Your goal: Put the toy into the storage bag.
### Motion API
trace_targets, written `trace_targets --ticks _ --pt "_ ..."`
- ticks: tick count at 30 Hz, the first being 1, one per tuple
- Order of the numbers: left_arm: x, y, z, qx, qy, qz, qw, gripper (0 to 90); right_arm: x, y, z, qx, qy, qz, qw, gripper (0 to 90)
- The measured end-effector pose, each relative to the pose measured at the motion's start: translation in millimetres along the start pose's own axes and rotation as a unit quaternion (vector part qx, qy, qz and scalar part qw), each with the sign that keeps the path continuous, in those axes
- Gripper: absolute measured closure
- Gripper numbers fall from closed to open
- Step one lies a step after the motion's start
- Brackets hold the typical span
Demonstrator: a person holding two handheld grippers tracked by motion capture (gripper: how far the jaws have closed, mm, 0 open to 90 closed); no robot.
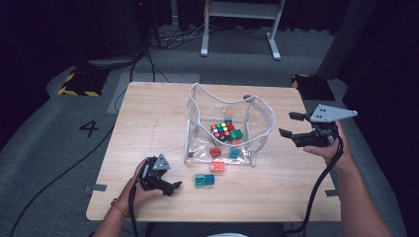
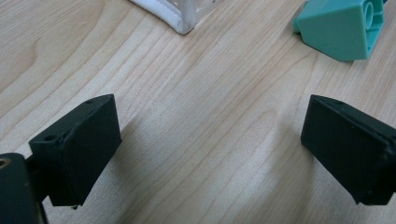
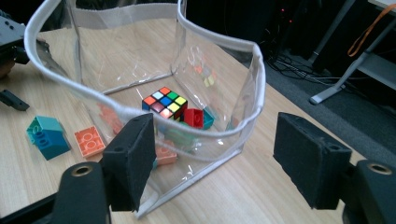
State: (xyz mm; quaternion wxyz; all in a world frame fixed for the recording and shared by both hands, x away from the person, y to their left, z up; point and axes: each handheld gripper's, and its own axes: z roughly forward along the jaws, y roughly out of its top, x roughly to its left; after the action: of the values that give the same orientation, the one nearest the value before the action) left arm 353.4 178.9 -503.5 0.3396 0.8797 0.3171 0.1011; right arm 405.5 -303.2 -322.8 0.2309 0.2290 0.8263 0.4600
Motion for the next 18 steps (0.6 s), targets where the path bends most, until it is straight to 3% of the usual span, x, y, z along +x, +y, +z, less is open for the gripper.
trace_targets --ticks 5,6,11,14,18 --pt "0.0 0.0 0.0 0.0 0.0 0.0 1.0 5.0 11.3 -20.6 2.5 0.009 0.004 0.0 1.0 31.6" --pt "0.0 0.0 0.0 0.0 0.0 0.0 1.0 5.0 13.3 -25.2 3.8 0.006 0.016 0.002 0.9999 31.8" --pt "0.0 0.0 0.0 0.0 0.0 0.0 1.0 5.0 30.7 -48.7 11.3 0.017 0.028 0.002 0.9994 32.3" --pt "0.0 0.0 0.0 0.0 0.0 0.0 1.0 5.0 43.3 -61.2 18.0 0.023 0.042 -0.001 0.9988 33.8" --pt "0.0 -0.1 0.1 -0.001 0.001 0.0 1.0 5.0 61.5 -71.3 32.8 0.025 0.083 -0.001 0.9963 35.7"
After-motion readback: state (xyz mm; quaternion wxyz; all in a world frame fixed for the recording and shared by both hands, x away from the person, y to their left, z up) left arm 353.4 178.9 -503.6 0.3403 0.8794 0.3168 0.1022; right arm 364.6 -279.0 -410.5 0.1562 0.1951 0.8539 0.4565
